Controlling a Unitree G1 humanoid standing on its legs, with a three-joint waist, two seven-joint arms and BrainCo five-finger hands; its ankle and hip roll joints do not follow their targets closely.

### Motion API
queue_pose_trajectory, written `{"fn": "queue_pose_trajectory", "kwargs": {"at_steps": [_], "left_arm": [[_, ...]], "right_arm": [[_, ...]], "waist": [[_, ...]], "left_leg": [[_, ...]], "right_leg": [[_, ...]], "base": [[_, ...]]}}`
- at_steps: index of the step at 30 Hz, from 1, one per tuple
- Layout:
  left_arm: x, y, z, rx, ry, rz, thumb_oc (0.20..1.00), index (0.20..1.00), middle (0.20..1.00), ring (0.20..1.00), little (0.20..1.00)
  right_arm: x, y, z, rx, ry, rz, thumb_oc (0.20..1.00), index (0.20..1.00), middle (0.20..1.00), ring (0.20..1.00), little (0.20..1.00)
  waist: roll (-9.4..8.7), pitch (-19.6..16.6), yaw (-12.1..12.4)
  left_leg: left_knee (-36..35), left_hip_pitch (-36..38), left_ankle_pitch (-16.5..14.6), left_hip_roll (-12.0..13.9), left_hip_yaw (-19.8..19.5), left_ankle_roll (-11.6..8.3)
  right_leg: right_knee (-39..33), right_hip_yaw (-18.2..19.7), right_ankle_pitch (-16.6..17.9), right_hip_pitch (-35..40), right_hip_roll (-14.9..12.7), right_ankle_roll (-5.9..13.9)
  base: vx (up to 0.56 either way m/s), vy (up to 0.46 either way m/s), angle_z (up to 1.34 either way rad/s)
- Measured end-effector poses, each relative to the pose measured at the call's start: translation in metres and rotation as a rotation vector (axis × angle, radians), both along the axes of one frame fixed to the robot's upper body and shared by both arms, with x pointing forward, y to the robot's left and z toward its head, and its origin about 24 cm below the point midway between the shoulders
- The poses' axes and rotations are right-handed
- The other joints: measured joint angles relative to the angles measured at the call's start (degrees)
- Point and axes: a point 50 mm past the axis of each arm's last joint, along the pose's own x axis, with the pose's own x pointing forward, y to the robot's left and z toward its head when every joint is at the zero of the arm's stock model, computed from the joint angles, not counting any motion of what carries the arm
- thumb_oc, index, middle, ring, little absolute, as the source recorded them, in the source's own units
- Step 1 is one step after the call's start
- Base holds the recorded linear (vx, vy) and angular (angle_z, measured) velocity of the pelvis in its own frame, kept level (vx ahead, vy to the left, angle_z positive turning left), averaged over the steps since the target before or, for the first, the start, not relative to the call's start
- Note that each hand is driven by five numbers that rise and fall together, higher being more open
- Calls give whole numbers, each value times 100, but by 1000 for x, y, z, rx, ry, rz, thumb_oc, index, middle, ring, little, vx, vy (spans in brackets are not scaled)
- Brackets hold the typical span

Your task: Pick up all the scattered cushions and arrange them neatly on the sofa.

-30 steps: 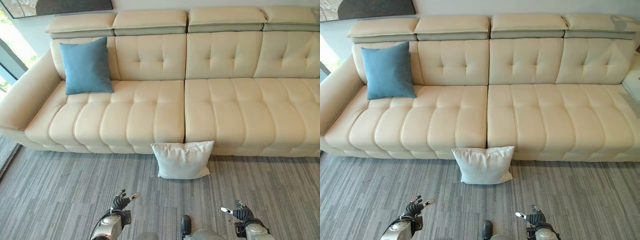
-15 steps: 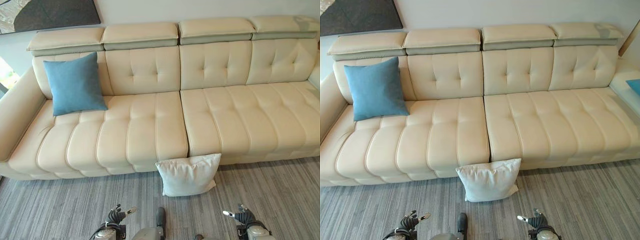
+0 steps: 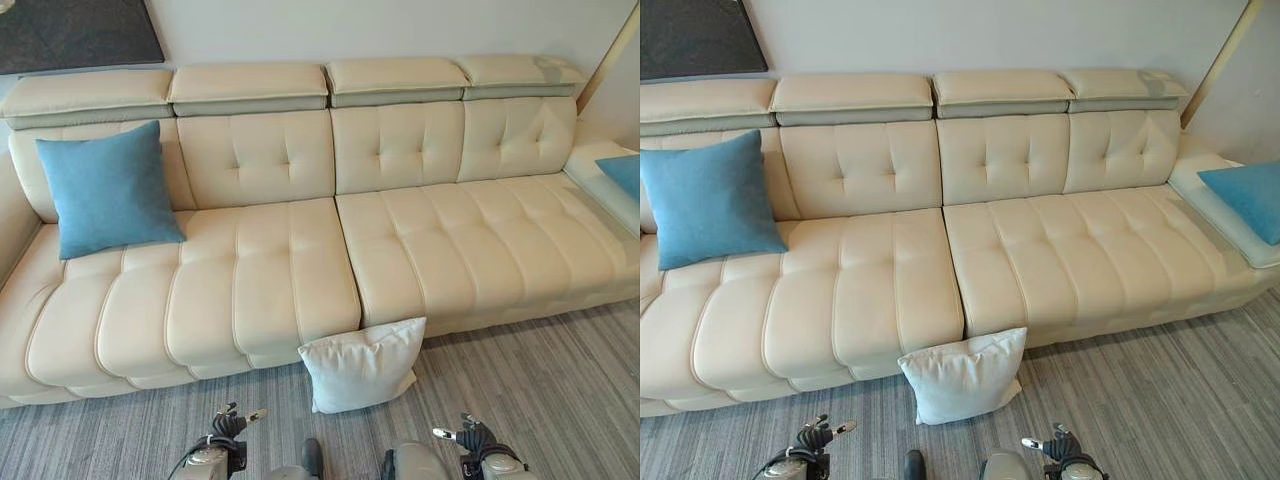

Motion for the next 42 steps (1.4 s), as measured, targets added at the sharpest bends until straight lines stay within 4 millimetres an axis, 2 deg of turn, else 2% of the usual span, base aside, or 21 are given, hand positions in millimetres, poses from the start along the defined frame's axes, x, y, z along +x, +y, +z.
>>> {"fn": "queue_pose_trajectory", "kwargs": {"at_steps": [2,5,7,13,15,16,17,19,20,21,23,25,26,28,31,32,34,35,38,39,42], "left_arm": [[-3,0,-1,-1,11,0,1000,1000,1000,1000,1000],[-6,0,-2,8,22,-19,1000,1000,1000,1000,1000],[-6,-1,-2,10,21,-24,1000,1000,1000,1000,1000],[-18,-16,-9,-35,44,-20,1000,1000,1000,1000,1000],[-17,-18,-9,-39,44,-23,1000,1000,1000,1000,1000],[-13,-16,-8,-35,34,-22,1000,1000,1000,1000,1000],[-8,-15,-6,-31,20,-27,1000,1000,1000,1000,1000],[-9,-21,-8,-46,24,-28,1000,1000,1000,1000,1000],[-6,-23,-7,-49,15,-35,1000,1000,1000,1000,1000],[-5,-25,-7,-53,18,-44,1000,1000,1000,1000,1000],[0,-28,-6,-57,9,-59,1000,1000,1000,1000,1000],[-1,-28,-7,-59,17,-66,1000,1000,1000,1000,1000],[0,-29,-7,-59,18,-72,1000,1000,1000,1000,1000],[2,-28,-5,-56,10,-76,1000,1000,1000,1000,1000],[1,-31,-7,-64,18,-79,1000,1000,1000,1000,1000],[2,-31,-6,-65,16,-80,1000,1000,1000,1000,1000],[-4,-27,-8,-66,28,-64,1000,1000,1000,1000,1000],[-4,-26,-7,-63,29,-63,1000,1000,1000,1000,1000],[1,-16,-4,-38,21,-61,1000,1000,1000,1000,1000],[-5,-6,-6,-10,52,-51,1000,1000,1000,1000,1000],[-6,9,-3,24,54,-30,1000,1000,1000,1000,1000]], "right_arm": [[0,0,0,-1,0,-2,1000,1000,1000,1000,1000],[0,-2,1,0,-2,-16,1000,1000,1000,1000,1000],[-4,-4,-1,-7,9,-13,1000,1000,1000,1000,1000],[-18,-20,-1,-50,44,-15,1000,1000,1000,1000,1000],[-18,-22,0,-55,43,-16,1000,1000,1000,1000,1000],[-10,-19,2,-47,22,-12,1000,1000,1000,1000,1000],[-12,-15,0,-38,25,-8,1000,1000,1000,1000,1000],[-4,-19,4,-53,0,5,1000,1000,1000,1000,1000],[-7,-20,4,-56,7,2,1000,1000,1000,1000,1000],[-10,-21,3,-59,17,-1,1000,1000,1000,1000,1000],[-6,-23,5,-70,11,11,1000,1000,1000,1000,1000],[-7,-27,5,-82,18,19,1000,1000,1000,1000,1000],[-10,-28,4,-85,26,19,1000,1000,1000,1000,1000],[-14,-26,3,-81,40,23,1000,1000,1000,1000,1000],[-14,-26,3,-80,40,22,1000,1000,1000,1000,1000],[-16,-25,2,-78,44,20,1000,1000,1000,1000,1000],[-20,-17,-2,-55,55,16,1000,1000,1000,1000,1000],[-23,-13,-3,-43,60,14,1000,1000,1000,1000,1000],[-4,-5,1,-28,17,42,1000,1000,1000,1000,1000],[-4,0,-1,-14,22,56,1000,1000,1000,1000,1000],[-5,2,-2,-10,27,56,1000,1000,1000,1000,1000]], "waist": [[-37,-1,16],[-5,-38,-10],[62,-73,-66],[212,-427,-146],[151,-500,-145],[-14,-360,-129],[-229,-311,-72],[-185,-271,17],[-240,-236,6],[-304,-211,-12],[-259,-120,31],[-97,-49,-76],[106,-82,-164],[150,-69,-120],[184,-114,-167],[222,-146,-182],[94,-247,-165],[41,-254,-178],[80,-28,-110],[30,19,-201],[-86,-25,-121]], "left_leg": [[0,43,-22,13,105,-34],[-1,48,-81,96,83,-127],[-1,52,-124,185,-182,-235],[14,160,-209,683,-374,-674],[50,195,-209,751,-373,-744],[1097,-196,-131,722,-428,-1041],[1746,-493,-144,604,-469,-1116],[2710,-1018,-24,666,-835,-1214],[3068,-1262,-51,574,-882,-1297],[3029,-1372,-187,494,-754,-1198],[2093,-1158,-217,230,-511,-1065],[1148,-864,-138,171,-339,-938],[160,-562,13,161,-114,-980],[93,-406,50,182,-150,-972],[58,125,-85,176,-162,-756],[19,141,-100,149,-194,-575],[18,157,-159,47,-182,-182],[18,175,-215,-29,-178,-75],[67,239,-111,-7,71,201],[30,222,-214,-63,-9,264],[27,141,-233,-94,-52,275]], "right_leg": [[-972,92,369,-6,52,13],[-1612,335,1033,166,211,93],[-1933,265,1250,431,355,5],[-2133,-21,1355,740,825,-199],[-2136,-37,1329,747,899,-407],[-2138,0,1273,838,887,-617],[-2135,-4,1257,874,740,-681],[-1897,-53,1177,857,793,-781],[-1950,-121,1242,882,735,-1000],[-2130,-126,1239,925,709,-1002],[-2139,-120,1234,879,596,-994],[-2141,-229,1272,928,677,-989],[-2141,-461,1269,992,746,-990],[-2141,-418,1271,1012,824,-988],[-2140,-469,1291,1094,844,-957],[-2138,-467,1305,1100,842,-932],[-2089,-440,1347,1109,754,-821],[-1667,-418,1411,916,666,-657],[1082,-59,1146,-516,336,-135],[1299,259,967,-731,237,85],[-25,385,753,-526,36,20]], "base": [[195,-108,-19],[288,-217,-1],[295,-259,28],[265,-325,21],[181,-358,15],[80,-245,1],[47,-165,-16],[124,-184,-12],[174,-169,35],[151,-39,17],[132,4,1],[198,49,33],[193,62,36],[189,108,3],[217,208,2],[179,254,6],[7,234,-4],[-83,242,-12],[24,126,-29],[110,-14,24],[90,-83,15]]}}
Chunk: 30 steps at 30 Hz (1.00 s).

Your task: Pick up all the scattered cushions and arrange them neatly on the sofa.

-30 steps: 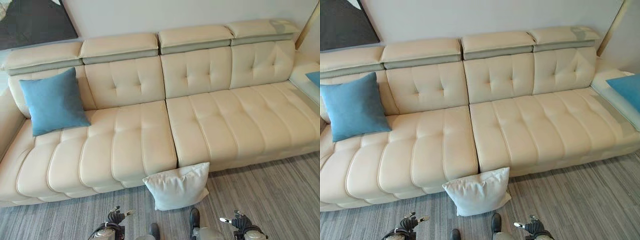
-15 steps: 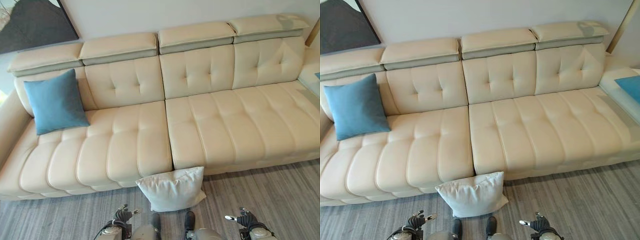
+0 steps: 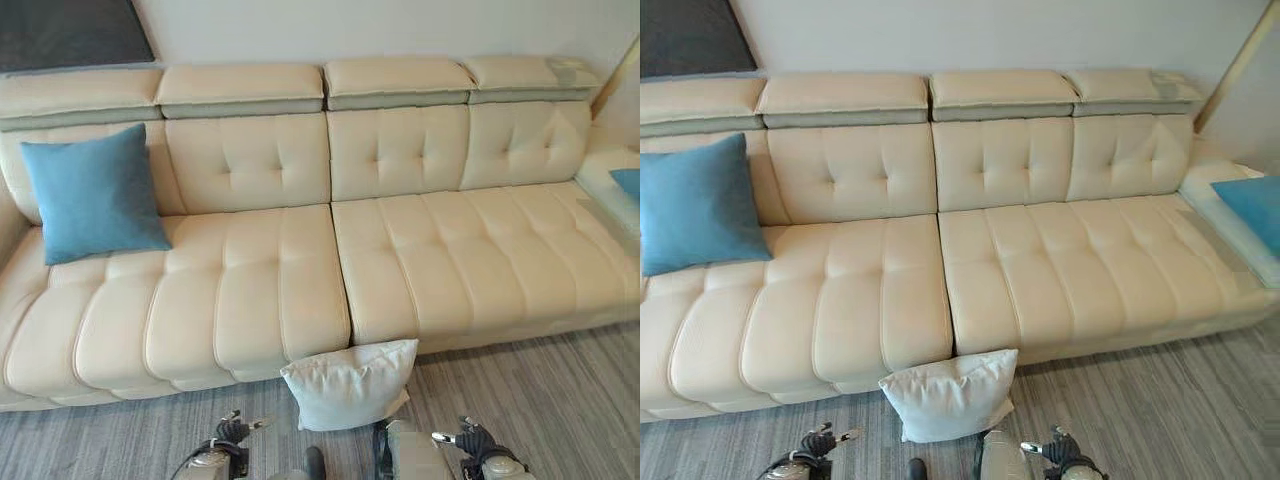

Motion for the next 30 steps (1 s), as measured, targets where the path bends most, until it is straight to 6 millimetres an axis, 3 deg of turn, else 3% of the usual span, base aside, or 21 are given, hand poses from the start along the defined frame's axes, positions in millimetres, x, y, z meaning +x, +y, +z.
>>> {"fn": "queue_pose_trajectory", "kwargs": {"at_steps": [2,4,9,14,19,21,24,25,28,30], "left_arm": [[-5,7,0,19,20,13,1000,1000,1000,1000,1000],[-10,11,-1,33,32,21,1000,1000,1000,1000,1000],[-12,16,0,53,34,40,1000,1000,1000,1000,1000],[-1,8,1,45,-6,69,1000,1000,1000,1000,1000],[31,0,11,67,-89,64,1000,1000,1000,1000,1000],[53,-4,21,90,-147,53,1000,1000,1000,1000,1000],[104,-9,49,97,-290,62,1000,1000,1000,1000,1000],[111,-9,54,96,-310,72,1000,1000,1000,1000,1000],[157,-3,94,120,-458,104,1000,1000,1000,1000,1000],[177,0,115,123,-533,134,1000,1000,1000,1000,1000]], "right_arm": [[1,3,0,9,-4,-6,1000,1000,1000,1000,1000],[0,6,-2,3,7,12,1000,1000,1000,1000,1000],[1,6,-3,-33,22,22,1000,1000,1000,1000,1000],[10,-6,3,-82,0,14,1000,1000,1000,1000,1000],[38,-17,17,-161,-68,51,1000,1000,1000,1000,1000],[75,-18,37,-210,-166,81,1000,1000,1000,1000,1000],[139,-25,86,-264,-366,53,1000,1000,1000,1000,1000],[146,-25,93,-265,-389,42,1000,1000,1000,1000,1000],[191,-34,146,-282,-566,-63,1000,1000,1000,1000,1000],[206,-38,169,-271,-648,-133,1000,1000,1000,1000,1000]], "waist": [[-68,-46,41],[-100,-65,130],[-318,-212,151],[-66,-175,117],[86,-22,108],[174,144,128],[242,707,122],[234,755,124],[213,1037,117],[208,1189,108]], "left_leg": [[38,-108,53,-56,-32,-69],[40,-124,73,-72,50,-65],[40,-279,83,-220,159,-97],[33,-426,188,81,118,-352],[1,-990,334,234,-170,-587],[167,-1549,433,273,-177,-611],[456,-2380,510,303,-262,-595],[482,-2483,514,308,-281,-601],[851,-3265,514,343,-334,-602],[1003,-3612,531,346,-344,-582]], "right_leg": [[-1036,149,99,405,-50,84],[-1572,-63,301,802,-113,113],[-2113,-60,863,1327,-146,-2],[-2101,-160,838,1267,150,-268],[-2114,-386,865,794,304,-389],[-1869,-378,889,194,320,-422],[-1556,-387,976,-607,323,-500],[-1491,-390,969,-727,324,-515],[-925,-415,787,-1569,287,-684],[-654,-413,762,-1954,258,-657]], "base": [[110,-144,6],[76,-188,-11],[91,-184,-11],[32,-112,2],[-90,-50,24],[-216,-34,4],[-83,-33,10],[-50,-4,12],[-46,21,10],[-24,36,8]]}}
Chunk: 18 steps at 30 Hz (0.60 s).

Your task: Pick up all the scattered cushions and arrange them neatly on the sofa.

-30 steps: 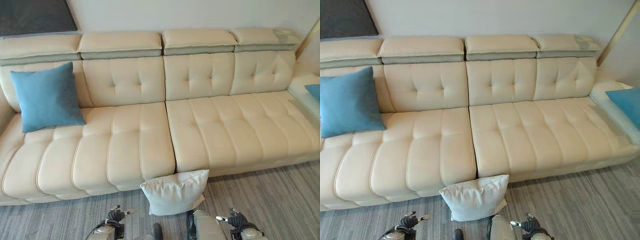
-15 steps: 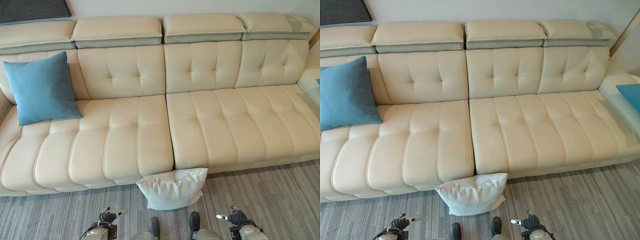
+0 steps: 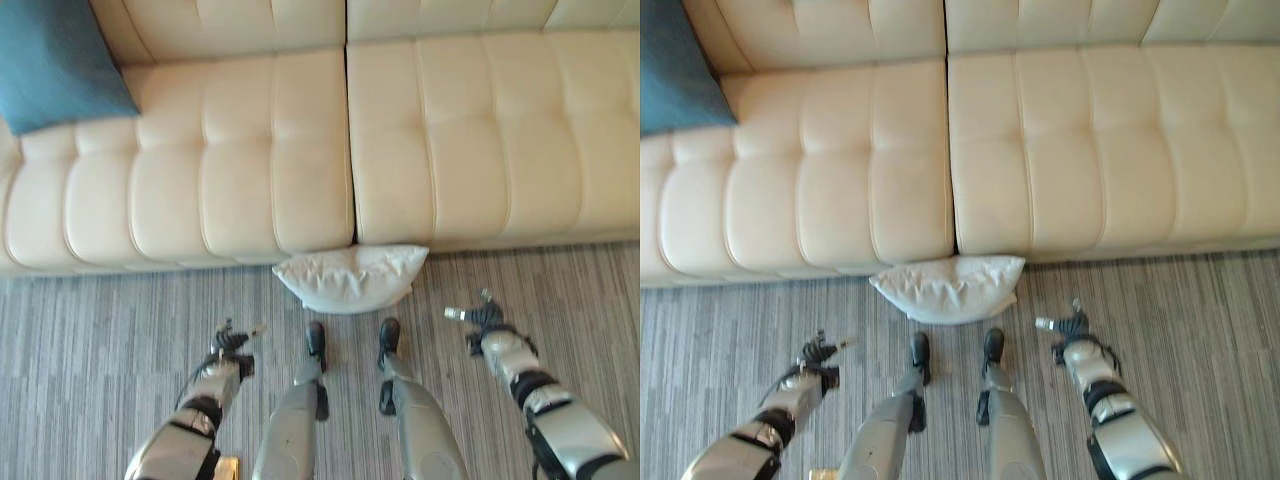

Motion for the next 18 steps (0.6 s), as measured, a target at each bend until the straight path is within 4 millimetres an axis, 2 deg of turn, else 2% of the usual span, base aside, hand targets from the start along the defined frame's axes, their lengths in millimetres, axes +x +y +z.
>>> {"fn": "queue_pose_trajectory", "kwargs": {"at_steps": [2,4,8,12,13,14,15,18], "left_arm": [[21,0,25,11,-75,9,1000,1000,1000,1000,1000],[34,-1,41,8,-121,19,1000,1000,1000,1000,1000],[55,-7,70,50,-179,-10,1000,1000,1000,1000,1000],[80,-23,114,102,-287,-80,1000,1000,1000,1000,1000],[80,-23,114,102,-287,-80,1000,1000,1000,1000,1000],[88,-32,130,113,-334,-109,1000,1000,1000,1000,1000],[93,-39,143,134,-374,-138,1000,1000,1000,1000,1000],[104,-66,177,176,-476,-202,1000,1000,1000,1000,1000]], "right_arm": [[15,2,22,32,-82,-40,1000,1000,1000,1000,1000],[24,8,36,82,-139,-54,1000,1000,1000,1000,1000],[37,15,59,131,-218,-64,1000,1000,1000,1000,1000],[52,29,94,139,-341,-39,1000,1000,1000,1000,1000],[52,29,94,139,-341,-39,1000,1000,1000,1000,1000],[59,44,109,151,-403,11,1000,1000,1000,1000,1000],[63,56,124,162,-459,54,1000,1000,1000,1000,1000],[69,84,154,152,-579,149,1000,1000,1000,1000,1000]], "waist": [[-9,198,-36],[-11,314,-103],[-22,344,-151],[-46,392,-181],[-46,392,-181],[-56,397,-210],[-63,400,-233],[-90,405,-311]], "left_leg": [[210,-372,-5,-14,-29,7],[491,-750,-6,-48,-82,38],[978,-1542,-75,-71,-125,86],[1610,-2274,-209,-86,-132,124],[1610,-2274,-209,-86,-132,124],[1915,-2601,-376,-81,-133,129],[2128,-2816,-419,-84,-126,137],[2838,-3498,-688,-84,-128,162]], "right_leg": [[407,-4,-133,-445,-67,-7],[833,-12,-265,-862,-144,-117],[1326,27,-376,-1623,-225,-165],[1867,79,-515,-2300,-310,-217],[1867,79,-515,-2300,-310,-217],[2116,136,-610,-2620,-319,-204],[2296,208,-633,-2831,-322,-211],[2916,306,-838,-3485,-382,-189]], "base": [[-5,40,12],[9,31,18],[18,17,11],[25,24,6],[40,21,-1],[39,9,-2],[44,-15,-7],[39,-21,-1]]}}
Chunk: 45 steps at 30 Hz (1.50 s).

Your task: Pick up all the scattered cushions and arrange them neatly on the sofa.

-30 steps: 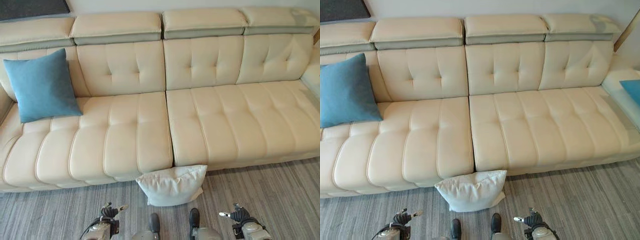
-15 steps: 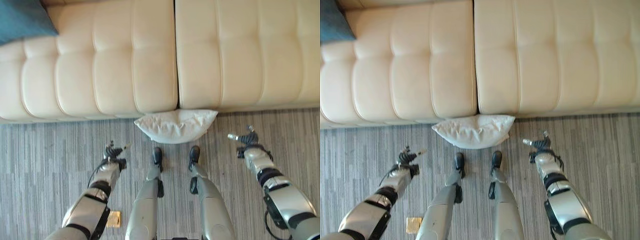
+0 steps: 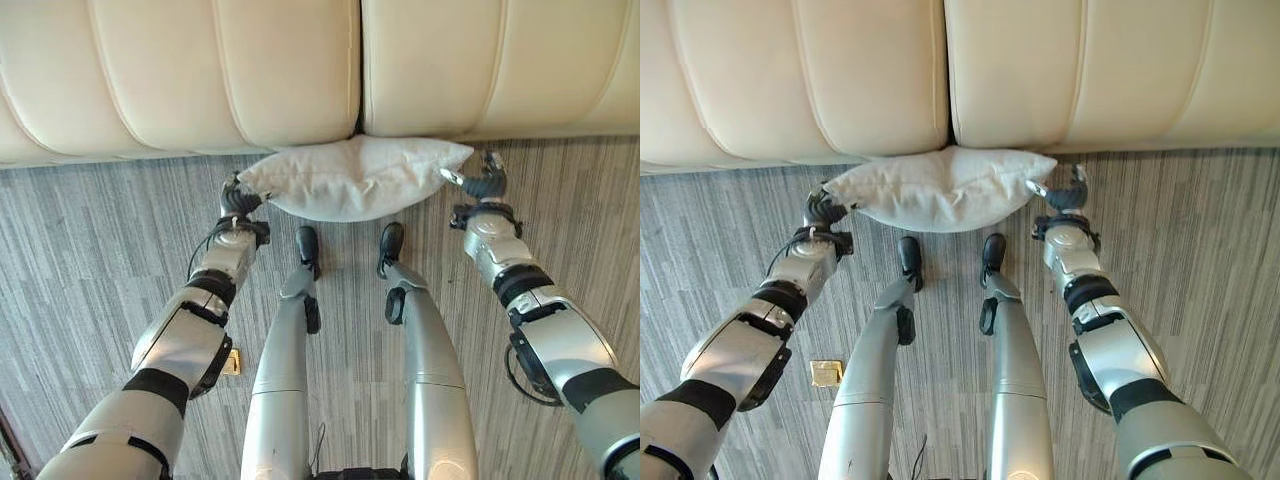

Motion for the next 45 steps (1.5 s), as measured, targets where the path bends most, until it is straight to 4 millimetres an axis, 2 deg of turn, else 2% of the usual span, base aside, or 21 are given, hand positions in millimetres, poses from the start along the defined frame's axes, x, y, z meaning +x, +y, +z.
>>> {"fn": "queue_pose_trajectory", "kwargs": {"at_steps": [2,5,6,7,8,14,15,17,21,22,23,24,27,29,30,31,32,34,37,40,45], "left_arm": [[4,-15,16,27,-46,-37,1000,1000,1000,1000,1000],[7,-40,48,10,-162,-112,1000,1000,1000,1000,1000],[7,-46,53,-7,-182,-125,749,749,749,749,749],[7,-52,53,-25,-186,-138,200,200,200,200,200],[7,-55,50,-39,-183,-145,200,200,200,200,200],[6,-64,47,-77,-172,-160,200,200,200,200,200],[6,-64,47,-75,-170,-161,200,200,200,200,200],[6,-65,46,-56,-155,-164,200,200,200,200,200],[2,-61,16,-36,-69,-153,200,200,200,200,200],[-1,-59,5,-40,-49,-152,200,200,200,200,200],[-5,-58,-9,-45,-14,-148,200,200,200,200,200],[-6,-57,-14,-51,-4,-147,200,200,200,200,200],[-16,-47,-40,-108,45,-120,200,200,200,200,200],[-36,-37,-76,-178,101,-97,200,200,200,200,200],[-43,-31,-84,-204,109,-86,200,200,200,200,200],[-55,-32,-103,-223,148,-88,200,200,200,200,200],[-66,-28,-112,-258,153,-89,200,200,200,200,200],[-93,-30,-128,-316,154,-116,200,200,200,200,200],[-118,-24,-138,-374,151,-126,200,200,200,200,200],[-142,-23,-155,-408,202,-137,200,200,200,200,200],[-162,-9,-169,-410,264,-122,200,200,200,200,200]], "right_arm": [[2,9,12,-36,-36,30,1000,1000,1000,1000,1000],[5,24,43,-67,-120,75,1000,1000,1000,1000,1000],[5,29,53,-83,-142,83,1000,1000,1000,1000,1000],[6,30,57,-89,-141,70,580,580,580,580,580],[6,31,55,-100,-137,72,200,200,200,200,200],[6,39,53,-36,-130,113,200,200,200,200,200],[6,41,52,-15,-127,124,200,200,200,200,200],[7,44,51,11,-119,140,200,200,200,200,200],[4,50,26,43,-59,160,200,200,200,200,200],[1,50,17,61,-56,173,200,200,200,200,200],[-2,49,2,67,-33,180,200,200,200,200,200],[-4,48,-2,85,-30,182,200,200,200,200,200],[-17,49,-22,189,-30,208,200,200,200,200,200],[-33,50,-54,221,20,233,200,200,200,200,200],[-39,49,-63,226,33,244,200,200,200,200,200],[-49,47,-82,229,71,248,200,200,200,200,200],[-57,45,-94,236,93,257,200,200,200,200,200],[-77,35,-118,230,140,253,200,200,200,200,200],[-102,24,-145,239,209,245,200,200,200,200,200],[-123,20,-170,249,301,256,200,200,200,200,200],[-136,24,-186,241,378,300,200,200,200,200,200]], "waist": [[-13,-5,2],[-38,-7,1],[-70,10,10],[-74,10,11],[-88,4,7],[-122,-15,2],[-123,-16,1],[-144,-4,3],[-266,-20,-32],[-300,-106,-18],[-310,-378,-12],[-326,-433,-2],[-358,-396,4],[-364,-394,28],[-368,-390,41],[-360,-416,51],[-359,-421,71],[-326,-441,125],[-270,-591,199],[-205,-765,218],[-129,-1037,279]], "left_leg": [[307,-306,-123,4,-15,-11],[628,-820,-196,-11,-15,18],[666,-918,-195,-14,-17,18],[701,-972,-195,-11,-19,18],[717,-985,-194,-14,-26,18],[683,-985,-185,-24,-8,21],[641,-971,-153,-38,-9,40],[396,-773,28,-62,4,43],[-395,141,258,-119,19,20],[-616,326,317,-128,17,0],[-708,305,338,-120,2,-7],[-765,360,341,-121,4,-10],[-1257,994,539,-123,4,-25],[-1743,1890,569,-101,-11,-71],[-1948,2205,593,-96,-11,-87],[-2200,2672,622,-92,-44,-133],[-2382,3082,592,-82,-55,-159],[-2803,3871,625,-71,-78,-194],[-3343,4643,729,-50,-127,-220],[-3784,5358,859,-62,-130,-94],[-3799,5816,863,-79,-137,-92]], "right_leg": [[281,39,-74,-289,-12,19],[604,63,-216,-806,-84,1],[632,65,-200,-905,-87,7],[658,67,-200,-949,-89,7],[668,66,-196,-956,-88,12],[595,91,-150,-955,-80,57],[579,92,-89,-948,-87,111],[395,82,64,-783,-89,32],[-231,40,198,50,-77,62],[-400,30,222,208,-63,89],[-492,30,232,196,-31,97],[-535,26,238,240,-24,105],[-949,-32,381,838,10,94],[-1410,-84,432,1736,75,141],[-1580,-105,461,2021,95,149],[-1824,-115,476,2488,144,178],[-2023,-168,391,2908,152,290],[-2465,-230,455,3721,219,333],[-3173,-306,689,4596,309,335],[-4047,-427,1019,5539,384,355],[-4334,-448,1108,6140,403,358]], "base": [[18,-12,2],[21,-14,5],[14,-21,4],[0,0,0],[0,0,0],[-24,-14,-2],[-39,-3,5],[-47,-2,3],[-62,-2,1],[-57,27,0],[-43,26,-2],[-34,37,-2],[9,21,-2],[39,24,-10],[72,32,-5],[90,38,-3],[139,46,-4],[139,40,-1],[140,51,3],[94,36,7],[69,42,3]]}}
